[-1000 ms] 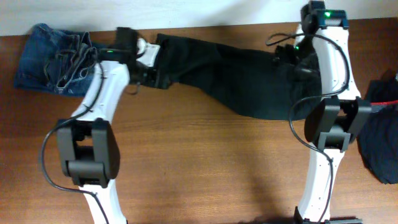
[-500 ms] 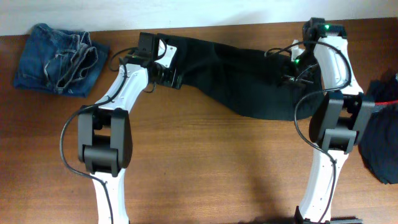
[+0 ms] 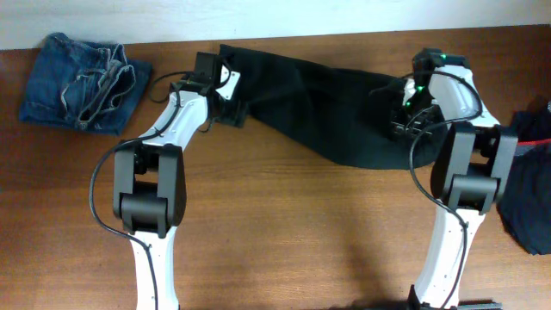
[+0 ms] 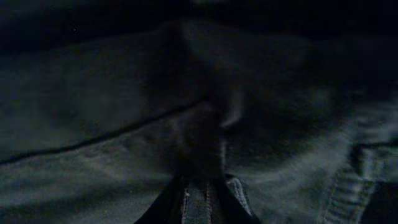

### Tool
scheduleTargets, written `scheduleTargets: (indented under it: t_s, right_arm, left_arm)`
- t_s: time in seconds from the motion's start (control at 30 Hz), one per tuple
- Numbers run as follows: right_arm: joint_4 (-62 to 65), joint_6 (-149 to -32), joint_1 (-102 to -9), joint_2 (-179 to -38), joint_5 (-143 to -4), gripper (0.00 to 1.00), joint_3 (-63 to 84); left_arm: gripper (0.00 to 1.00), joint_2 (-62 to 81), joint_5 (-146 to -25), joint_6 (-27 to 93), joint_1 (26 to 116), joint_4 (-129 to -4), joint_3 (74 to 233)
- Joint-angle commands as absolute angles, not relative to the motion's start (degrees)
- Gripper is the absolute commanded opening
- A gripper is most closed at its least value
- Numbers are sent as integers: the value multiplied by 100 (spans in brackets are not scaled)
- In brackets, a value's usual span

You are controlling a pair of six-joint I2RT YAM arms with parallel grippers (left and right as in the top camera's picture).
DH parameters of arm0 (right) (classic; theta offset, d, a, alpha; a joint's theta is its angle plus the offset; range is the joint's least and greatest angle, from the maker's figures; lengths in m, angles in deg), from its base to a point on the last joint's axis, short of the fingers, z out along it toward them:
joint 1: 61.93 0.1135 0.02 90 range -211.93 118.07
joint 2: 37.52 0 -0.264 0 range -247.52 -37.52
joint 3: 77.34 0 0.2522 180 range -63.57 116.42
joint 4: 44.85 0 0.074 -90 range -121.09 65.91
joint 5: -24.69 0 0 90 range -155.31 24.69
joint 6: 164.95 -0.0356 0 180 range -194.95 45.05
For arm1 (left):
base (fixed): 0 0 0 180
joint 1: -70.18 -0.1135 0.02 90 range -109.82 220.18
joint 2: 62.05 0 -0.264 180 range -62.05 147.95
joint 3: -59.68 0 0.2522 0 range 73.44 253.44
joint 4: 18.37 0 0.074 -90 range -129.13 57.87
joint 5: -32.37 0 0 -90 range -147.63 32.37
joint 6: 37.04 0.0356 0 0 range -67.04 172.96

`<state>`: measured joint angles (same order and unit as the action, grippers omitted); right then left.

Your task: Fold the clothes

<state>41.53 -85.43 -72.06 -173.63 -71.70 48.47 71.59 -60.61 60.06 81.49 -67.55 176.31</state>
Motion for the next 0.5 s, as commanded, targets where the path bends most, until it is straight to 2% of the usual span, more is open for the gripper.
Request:
scheduleTargets:
  t_s: [0.0,0.23,0.33,0.47]
  right_arm:
    - [4238,-8814,-7636,-17300,-6543,18,4714]
    - [4245,-8788,-7776,-17300,-6543,18,4708]
    - [4199,-8788,-7763,-17300,-6547,19,4708]
    - [4087,-8742,-7765,-17300,-6543,18,4659]
  left_arm:
    - [84,7350,-4859,5966,7793,-6956,17662]
    - [83,7347,-4901,5575,7247,-7251,17664]
    - [77,7323,-4933,5575,7216,-7487,17732]
    - [74,7048,-5622,5577,7343,-7850,18106]
